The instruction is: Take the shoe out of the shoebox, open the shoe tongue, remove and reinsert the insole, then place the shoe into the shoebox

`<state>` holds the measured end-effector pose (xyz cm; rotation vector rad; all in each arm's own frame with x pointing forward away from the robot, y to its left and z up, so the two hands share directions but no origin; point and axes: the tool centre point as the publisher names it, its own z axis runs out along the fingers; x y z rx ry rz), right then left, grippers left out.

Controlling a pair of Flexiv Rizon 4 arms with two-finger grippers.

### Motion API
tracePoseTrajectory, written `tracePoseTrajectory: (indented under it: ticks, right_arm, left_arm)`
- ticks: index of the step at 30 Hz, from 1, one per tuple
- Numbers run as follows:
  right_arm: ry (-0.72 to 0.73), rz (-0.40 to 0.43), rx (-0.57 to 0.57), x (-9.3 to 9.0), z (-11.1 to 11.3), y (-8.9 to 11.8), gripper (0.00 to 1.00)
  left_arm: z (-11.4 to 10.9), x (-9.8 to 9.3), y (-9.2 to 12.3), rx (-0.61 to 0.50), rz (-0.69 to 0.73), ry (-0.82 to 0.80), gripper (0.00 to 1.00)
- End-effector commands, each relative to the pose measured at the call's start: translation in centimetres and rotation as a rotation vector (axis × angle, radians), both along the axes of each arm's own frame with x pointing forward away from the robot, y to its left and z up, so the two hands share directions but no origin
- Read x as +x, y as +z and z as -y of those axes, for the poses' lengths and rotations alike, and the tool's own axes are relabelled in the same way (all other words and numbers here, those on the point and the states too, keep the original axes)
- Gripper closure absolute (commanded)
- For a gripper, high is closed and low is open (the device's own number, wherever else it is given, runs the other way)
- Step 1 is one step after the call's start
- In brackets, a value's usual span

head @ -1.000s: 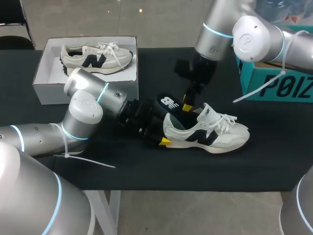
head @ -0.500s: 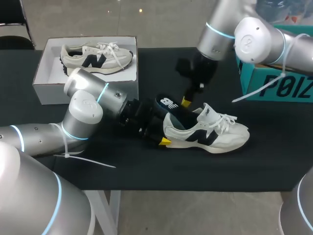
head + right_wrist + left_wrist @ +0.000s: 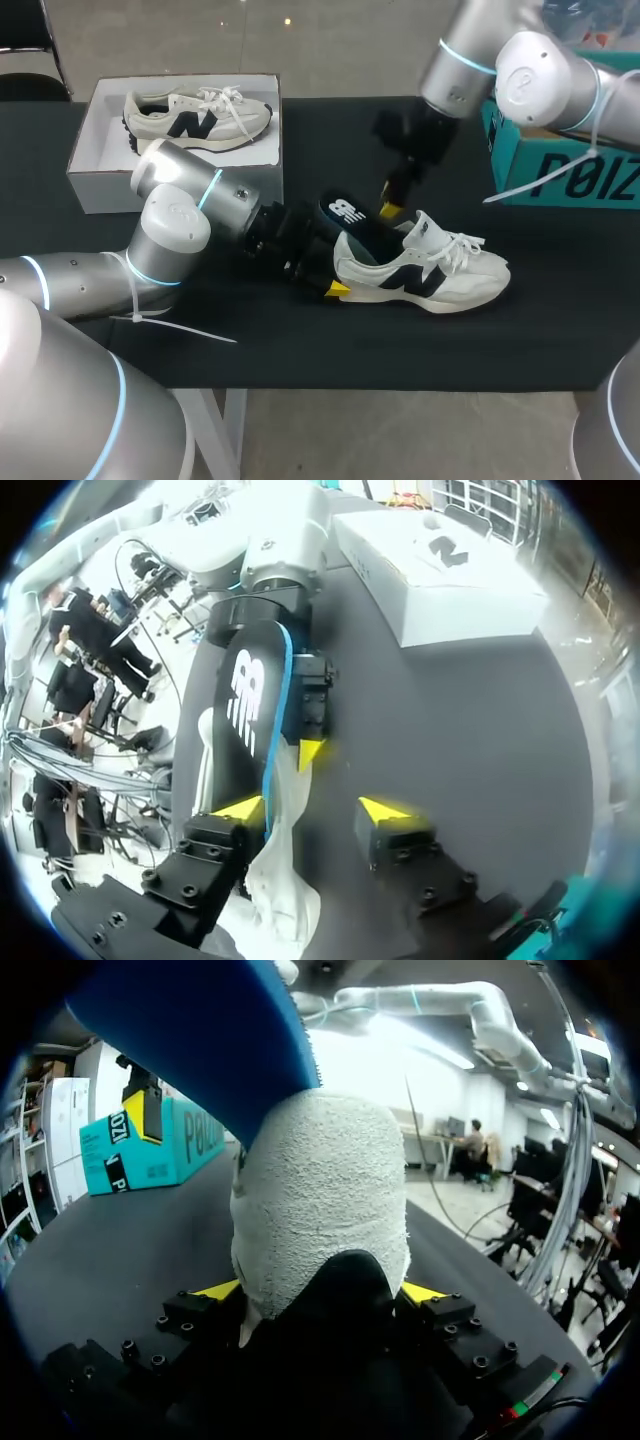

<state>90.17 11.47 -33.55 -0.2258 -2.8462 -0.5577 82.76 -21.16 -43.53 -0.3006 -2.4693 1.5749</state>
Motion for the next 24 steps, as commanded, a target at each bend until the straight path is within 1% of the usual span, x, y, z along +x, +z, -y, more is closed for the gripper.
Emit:
tracePoseTrajectory:
  ticks: [1, 5, 8, 10, 12, 13, 14, 16, 21, 24]
  right_arm:
    - [-0.006, 0.009, -0.007, 0.0, 0.8, 1.1, 0.0]
    - [-0.009, 0.014, 0.001, -0.1, 0.8, 1.4, 0.0]
    - [0.007, -0.015, 0.012, -0.4, 0.4, 1.1, 0.0]
    - [0.014, -0.039, 0.003, -0.6, 0.4, 0.7, 0.0]
    - [0.015, -0.054, 0.022, -0.7, 0.5, 0.5, 0.0]
    - [0.016, -0.061, 0.023, -0.8, 0.6, 0.5, 0.0]
    - [0.027, -0.066, 0.051, -0.9, 0.6, 0.5, 0.0]
    - [0.033, -0.084, 0.037, -1.0, 0.7, 0.6, 0.0]
    - [0.036, -0.101, 0.054, -1.3, 1.0, 1.0, 0.0]
    - [0.04, -0.116, 0.05, -1.5, 0.9, 0.8, 0.0]
  left_arm:
    - [0.3, 0.1, -0.7, 0.003, 0.0, 0.0, 1.0]
    - [0.3, 0.1, -0.7, 0.003, 0.0, 0.0, 1.0]
    - [0.3, 0.1, -0.7, 0.003, 0.0, 0.0, 1.0]
    - [0.3, 0.1, -0.7, 0.003, 0.0, 0.0, 1.0]
    - [0.3, 0.1, -0.7, 0.003, 0.0, 0.0, 1.0]
    - [0.3, 0.1, -0.7, 0.003, 0.0, 0.0, 1.0]
    - [0.3, 0.1, -0.7, 0.003, 0.0, 0.0, 1.0]
    - [0.3, 0.1, -0.7, 0.003, 0.0, 0.0, 1.0]
    - [0.3, 0.1, -0.7, 0.003, 0.0, 0.0, 1.0]
    - [0.3, 0.1, -0.7, 0.003, 0.0, 0.0, 1.0]
